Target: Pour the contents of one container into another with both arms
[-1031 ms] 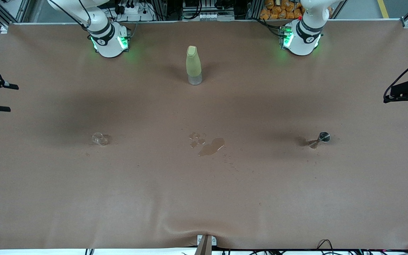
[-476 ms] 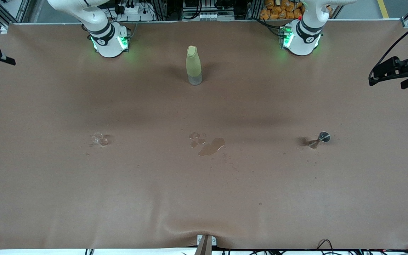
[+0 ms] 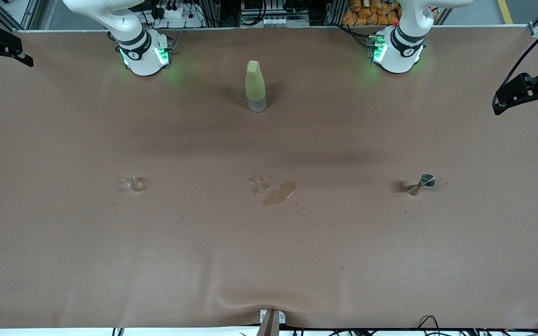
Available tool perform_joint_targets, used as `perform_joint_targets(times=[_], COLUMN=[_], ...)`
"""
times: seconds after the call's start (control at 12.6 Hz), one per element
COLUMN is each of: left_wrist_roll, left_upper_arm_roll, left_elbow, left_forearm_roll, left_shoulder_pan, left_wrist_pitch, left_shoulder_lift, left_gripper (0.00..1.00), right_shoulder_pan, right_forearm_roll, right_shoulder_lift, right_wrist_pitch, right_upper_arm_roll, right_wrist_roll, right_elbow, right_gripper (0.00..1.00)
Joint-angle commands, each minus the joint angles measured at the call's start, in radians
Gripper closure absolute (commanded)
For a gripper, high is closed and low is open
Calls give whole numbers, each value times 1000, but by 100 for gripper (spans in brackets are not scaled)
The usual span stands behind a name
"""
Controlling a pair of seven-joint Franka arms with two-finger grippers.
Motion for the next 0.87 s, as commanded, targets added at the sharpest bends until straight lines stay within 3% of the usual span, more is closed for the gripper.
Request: perform_joint_targets(times=[0.0, 0.08, 0.79], left_wrist_roll=[35, 76, 144], left_upper_arm_roll=[-10, -14, -13], left_elbow=[-27, -27, -18], left_forearm_roll=[28, 28, 25], left_shoulder_pan=[-8, -7, -8], left_wrist_pitch=[37, 34, -34], left_shoulder_lift=[-16, -12, 7], left_gripper=[0, 0, 0], right_shoulder_pan=[-92, -119, -189], right_forearm_roll=[-79, -80, -93], right_shoulder_lift=[-21, -19, 67], right_wrist_pitch=[4, 6, 64], right_upper_arm_roll=[136, 165, 164], right_wrist_roll=[102, 115, 117], right_elbow=[-15, -15, -17], right_gripper=[0, 0, 0])
